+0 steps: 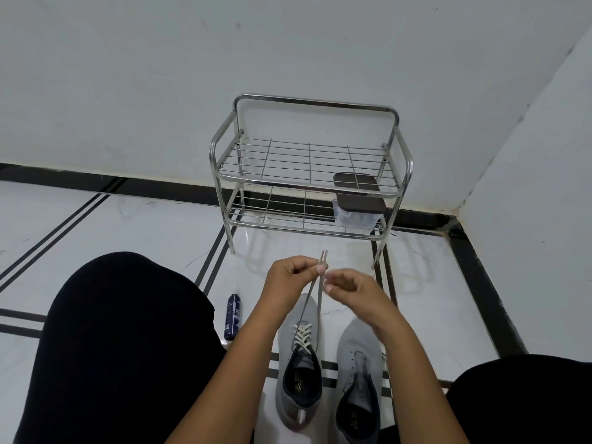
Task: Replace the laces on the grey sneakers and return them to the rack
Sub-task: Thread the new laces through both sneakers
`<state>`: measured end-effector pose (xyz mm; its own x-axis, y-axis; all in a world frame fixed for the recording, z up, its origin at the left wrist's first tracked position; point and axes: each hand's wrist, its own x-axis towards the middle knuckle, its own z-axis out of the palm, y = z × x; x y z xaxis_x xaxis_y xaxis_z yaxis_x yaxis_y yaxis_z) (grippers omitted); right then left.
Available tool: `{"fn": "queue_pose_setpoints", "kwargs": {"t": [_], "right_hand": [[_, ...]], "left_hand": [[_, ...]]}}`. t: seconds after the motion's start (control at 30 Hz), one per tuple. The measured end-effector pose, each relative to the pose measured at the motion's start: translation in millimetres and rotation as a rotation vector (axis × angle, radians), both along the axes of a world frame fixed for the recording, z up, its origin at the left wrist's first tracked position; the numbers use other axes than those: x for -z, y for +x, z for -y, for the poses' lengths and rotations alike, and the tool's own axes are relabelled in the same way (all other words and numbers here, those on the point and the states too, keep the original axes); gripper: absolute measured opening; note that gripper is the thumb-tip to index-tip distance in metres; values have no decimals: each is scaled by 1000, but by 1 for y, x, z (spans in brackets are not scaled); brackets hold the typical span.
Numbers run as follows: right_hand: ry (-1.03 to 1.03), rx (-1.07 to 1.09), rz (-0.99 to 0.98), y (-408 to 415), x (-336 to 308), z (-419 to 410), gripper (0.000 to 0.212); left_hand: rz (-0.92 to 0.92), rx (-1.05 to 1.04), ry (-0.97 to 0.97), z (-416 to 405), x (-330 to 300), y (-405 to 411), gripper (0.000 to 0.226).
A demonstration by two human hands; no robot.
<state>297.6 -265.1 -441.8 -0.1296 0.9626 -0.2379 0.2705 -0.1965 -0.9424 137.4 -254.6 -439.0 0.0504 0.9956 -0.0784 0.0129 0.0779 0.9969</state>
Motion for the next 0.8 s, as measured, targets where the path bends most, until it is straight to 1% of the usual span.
{"fn": "queue_pose_setpoints", "kwargs": {"t": [0.07,0.1,0.17,0.2,0.23,0.3,0.37,0.43,0.47,0.5,0.53,0.6,0.67,0.7,0.73,0.8], "right_hand": [[9,4,-26,-8,12,2,10],[13,68,-62,-12,19,2,10],[-29,291,-157,-19,31,-1,11],[-55,369,-136,-21,37,-3,11],[-89,364,-83,-23,42,-3,10],[-177,166,-61,-31,49,-1,10],[-195,-4,-81,-40,50,0,11],[-147,-2,-50,-45,51,-2,16],[-145,48,-41,-44,54,-5,20],[-165,105,-51,-41,58,-6,23],[-197,155,-88,-36,62,-8,26],[-266,216,-199,-27,71,-13,31],[-304,244,-276,-20,77,-18,33],[-309,243,-276,-18,77,-20,33],[-307,232,-250,-16,78,-21,32],[-277,219,-216,-13,80,-22,28]], "left_hand": [[-8,-35,1,-2,3,1,7],[-4,-87,6,-3,5,0,6],[-22,-235,18,-8,11,-2,5],[-37,-283,32,-11,14,-3,6],[-45,-292,46,-14,16,-4,7],[-60,-212,70,-17,19,-2,5],[-120,-78,92,-21,22,5,9],[-184,-24,128,-21,27,10,10],[-193,-58,139,-23,31,11,8],[-184,-120,128,-23,35,9,11],[-173,-184,77,-26,42,6,21],[-117,-219,-155,-32,61,-2,38],[-34,-120,-437,-36,89,-3,55],[12,-55,-561,-32,99,0,65],[37,7,-631,-27,111,4,73],[37,98,-655,-18,126,11,80]]}}
